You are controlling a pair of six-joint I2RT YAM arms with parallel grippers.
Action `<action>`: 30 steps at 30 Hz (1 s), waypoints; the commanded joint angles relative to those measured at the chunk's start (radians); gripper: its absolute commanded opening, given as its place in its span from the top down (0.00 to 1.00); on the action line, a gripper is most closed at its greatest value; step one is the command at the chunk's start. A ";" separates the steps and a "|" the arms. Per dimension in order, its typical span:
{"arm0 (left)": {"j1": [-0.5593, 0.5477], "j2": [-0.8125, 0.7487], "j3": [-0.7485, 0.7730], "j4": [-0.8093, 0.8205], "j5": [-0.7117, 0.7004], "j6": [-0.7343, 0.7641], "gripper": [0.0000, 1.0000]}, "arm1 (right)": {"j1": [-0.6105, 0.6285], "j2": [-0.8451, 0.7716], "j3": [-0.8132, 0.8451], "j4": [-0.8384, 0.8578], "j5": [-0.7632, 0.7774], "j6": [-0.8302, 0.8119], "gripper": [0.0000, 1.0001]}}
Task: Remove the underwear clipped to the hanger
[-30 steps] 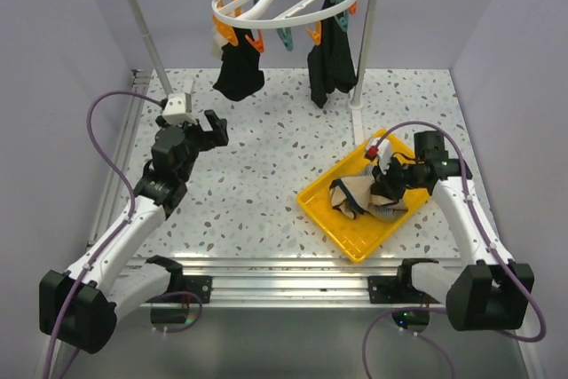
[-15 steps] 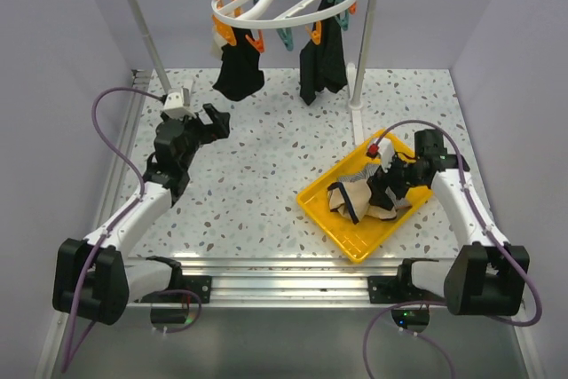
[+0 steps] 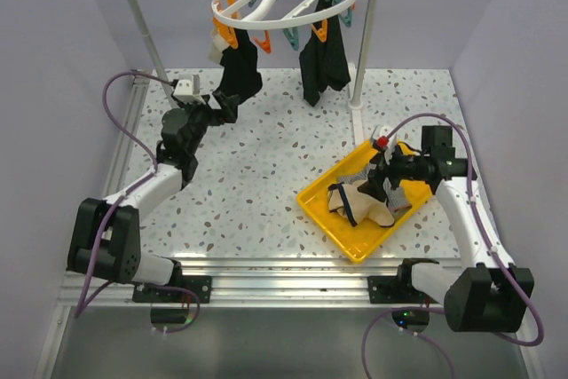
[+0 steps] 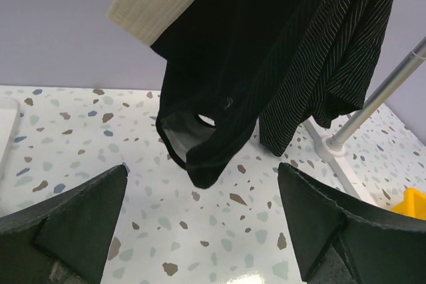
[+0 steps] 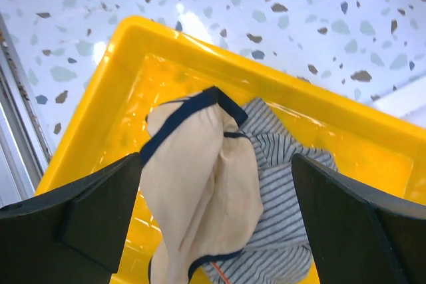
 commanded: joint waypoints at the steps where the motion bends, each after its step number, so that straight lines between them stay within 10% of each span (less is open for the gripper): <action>1: 0.007 0.038 0.078 0.117 0.050 0.030 0.02 | 0.012 -0.039 -0.044 0.126 -0.188 0.044 0.01; 7: 0.007 0.090 0.145 0.108 0.059 0.015 0.19 | 0.126 -0.051 -0.105 0.335 -0.167 0.154 0.01; 17: 0.007 0.113 0.171 0.128 0.185 -0.020 0.97 | 0.236 0.004 -0.092 0.554 -0.098 0.343 0.01; 30: -0.058 0.047 0.113 0.218 0.337 -0.157 1.00 | 0.272 0.099 0.036 0.818 -0.092 0.706 0.01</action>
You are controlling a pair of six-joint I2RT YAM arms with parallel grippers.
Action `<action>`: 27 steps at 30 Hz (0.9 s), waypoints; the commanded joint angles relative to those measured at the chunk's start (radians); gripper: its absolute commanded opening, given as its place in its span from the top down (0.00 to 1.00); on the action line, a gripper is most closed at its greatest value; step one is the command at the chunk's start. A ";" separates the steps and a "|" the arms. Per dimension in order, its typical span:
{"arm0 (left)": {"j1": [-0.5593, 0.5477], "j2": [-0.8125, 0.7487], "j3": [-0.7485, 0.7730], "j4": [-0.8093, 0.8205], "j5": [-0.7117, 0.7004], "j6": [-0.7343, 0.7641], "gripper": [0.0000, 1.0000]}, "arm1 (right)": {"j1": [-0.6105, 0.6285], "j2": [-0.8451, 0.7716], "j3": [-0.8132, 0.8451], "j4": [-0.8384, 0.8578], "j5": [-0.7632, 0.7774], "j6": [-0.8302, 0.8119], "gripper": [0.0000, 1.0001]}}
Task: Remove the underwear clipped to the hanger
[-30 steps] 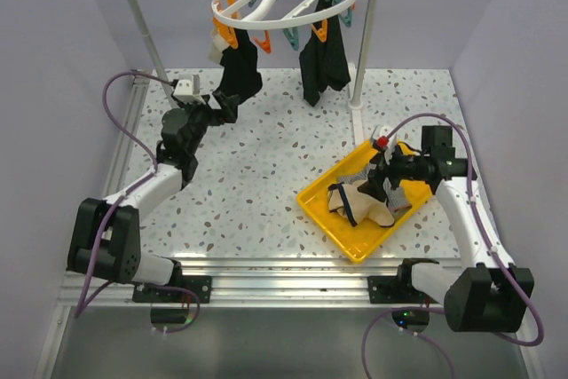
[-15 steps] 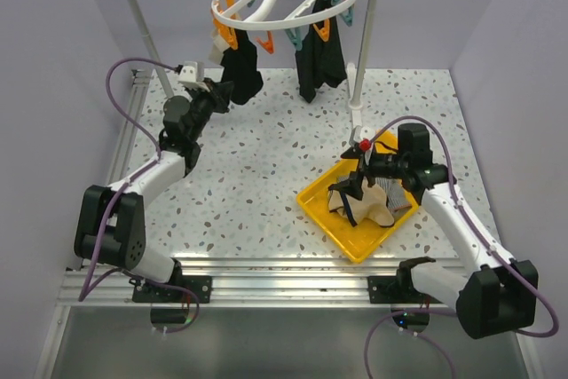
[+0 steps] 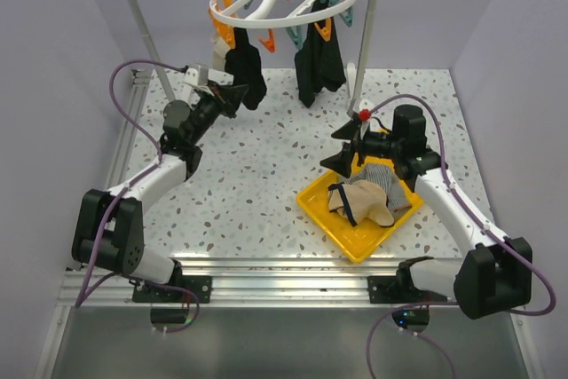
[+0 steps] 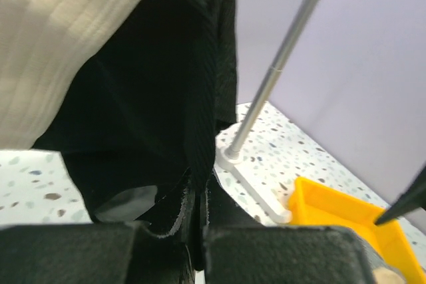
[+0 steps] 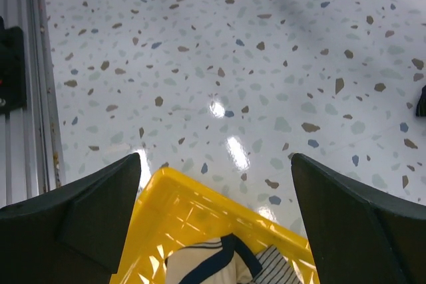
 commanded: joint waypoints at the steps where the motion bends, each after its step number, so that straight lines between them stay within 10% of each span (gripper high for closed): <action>1: -0.047 -0.042 -0.006 0.099 0.040 -0.052 1.00 | 0.017 0.019 0.098 0.188 0.017 0.187 0.01; 10: -0.169 -0.008 0.020 0.170 -0.009 -0.113 1.00 | 0.102 0.102 0.223 0.352 0.223 0.451 0.01; 27: -0.271 0.105 0.190 0.147 -0.104 -0.239 1.00 | 0.280 0.159 0.221 0.426 0.580 -0.109 0.02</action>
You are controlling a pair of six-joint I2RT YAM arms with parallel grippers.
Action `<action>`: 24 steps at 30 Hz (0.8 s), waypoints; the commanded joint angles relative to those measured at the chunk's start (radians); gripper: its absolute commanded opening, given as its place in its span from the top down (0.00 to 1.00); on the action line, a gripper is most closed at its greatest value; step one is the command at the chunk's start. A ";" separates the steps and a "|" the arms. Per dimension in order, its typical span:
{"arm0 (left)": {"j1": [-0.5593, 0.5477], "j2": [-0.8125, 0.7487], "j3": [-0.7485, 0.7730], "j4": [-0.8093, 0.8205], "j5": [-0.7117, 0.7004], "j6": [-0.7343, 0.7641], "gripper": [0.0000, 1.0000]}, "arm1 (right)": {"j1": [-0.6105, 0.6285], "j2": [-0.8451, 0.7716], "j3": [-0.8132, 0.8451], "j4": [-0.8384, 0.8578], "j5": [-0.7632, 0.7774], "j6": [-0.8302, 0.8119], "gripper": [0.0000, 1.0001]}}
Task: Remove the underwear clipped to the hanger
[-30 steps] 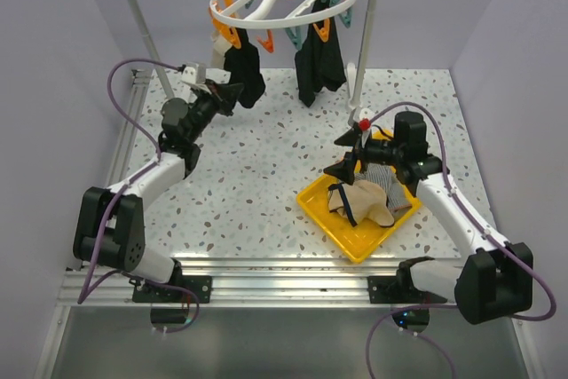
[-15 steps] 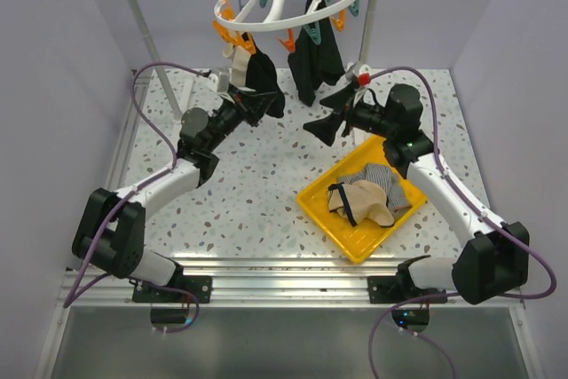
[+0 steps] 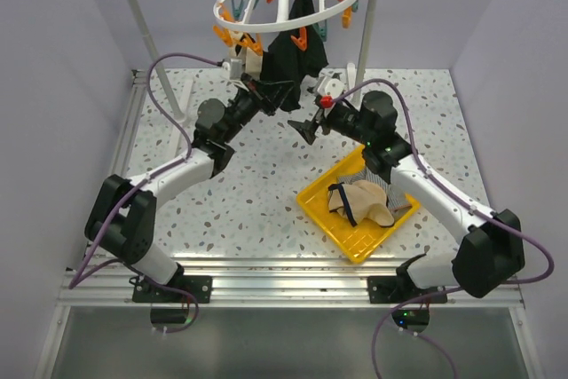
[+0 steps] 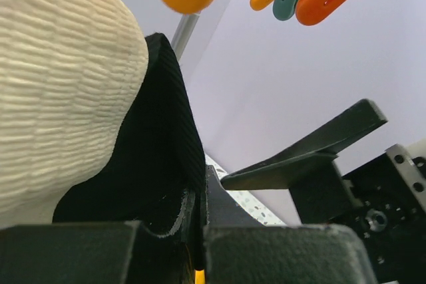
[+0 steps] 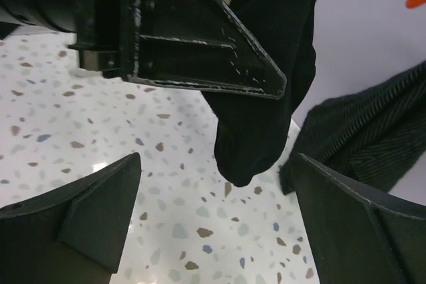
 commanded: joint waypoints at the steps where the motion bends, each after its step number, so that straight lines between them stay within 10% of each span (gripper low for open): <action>1: -0.021 0.016 0.058 0.038 -0.046 -0.044 1.00 | 0.014 0.036 0.030 0.086 0.173 -0.089 0.02; 14: -0.056 0.065 0.109 0.035 -0.092 -0.088 1.00 | 0.025 0.145 0.075 0.192 0.258 -0.136 0.25; 21: -0.058 0.053 0.105 0.035 -0.114 -0.102 0.98 | 0.025 0.183 0.099 0.232 0.295 -0.080 0.90; 24: -0.058 0.033 0.092 0.030 -0.132 -0.101 0.91 | 0.021 0.180 0.095 0.235 0.302 -0.055 1.00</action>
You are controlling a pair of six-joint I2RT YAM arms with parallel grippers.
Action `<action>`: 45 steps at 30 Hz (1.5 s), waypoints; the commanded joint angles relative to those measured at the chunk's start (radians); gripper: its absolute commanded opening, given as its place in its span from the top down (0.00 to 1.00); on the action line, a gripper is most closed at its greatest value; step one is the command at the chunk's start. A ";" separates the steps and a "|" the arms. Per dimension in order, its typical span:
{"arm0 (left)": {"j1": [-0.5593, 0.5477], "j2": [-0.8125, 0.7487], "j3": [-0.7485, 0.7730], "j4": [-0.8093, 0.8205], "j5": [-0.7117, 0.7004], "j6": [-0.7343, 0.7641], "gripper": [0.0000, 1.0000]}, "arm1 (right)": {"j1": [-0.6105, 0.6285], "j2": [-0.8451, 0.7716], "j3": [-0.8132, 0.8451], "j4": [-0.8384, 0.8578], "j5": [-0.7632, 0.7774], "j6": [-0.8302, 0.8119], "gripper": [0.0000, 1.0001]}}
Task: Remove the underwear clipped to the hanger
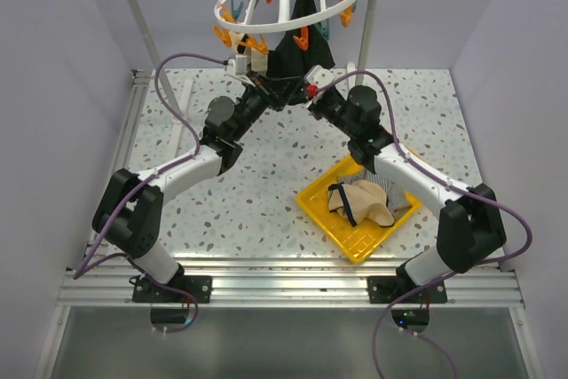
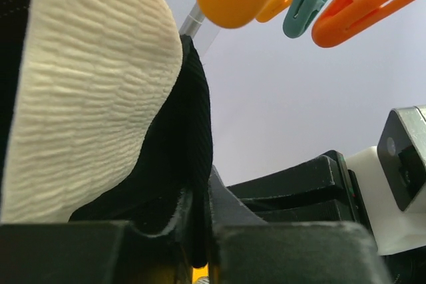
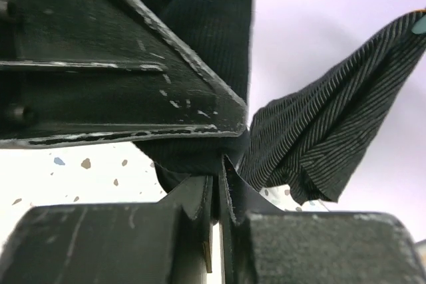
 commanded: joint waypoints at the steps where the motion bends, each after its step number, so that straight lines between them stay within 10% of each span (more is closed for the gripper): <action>1: -0.007 -0.045 0.013 0.034 -0.040 -0.007 0.84 | -0.007 -0.004 0.037 0.064 0.042 0.044 1.00; 13: -0.007 -0.255 -0.133 -0.118 -0.074 0.092 0.25 | -0.130 -0.057 0.030 -0.056 0.007 0.207 1.00; 23: 0.012 -0.395 -0.204 -0.286 -0.104 0.275 0.14 | -0.217 -0.063 0.040 -0.125 -0.036 0.287 1.00; 45: 0.217 -0.402 -0.098 -0.369 -0.015 0.172 0.20 | -0.394 -0.053 0.085 -0.165 -0.182 0.383 1.00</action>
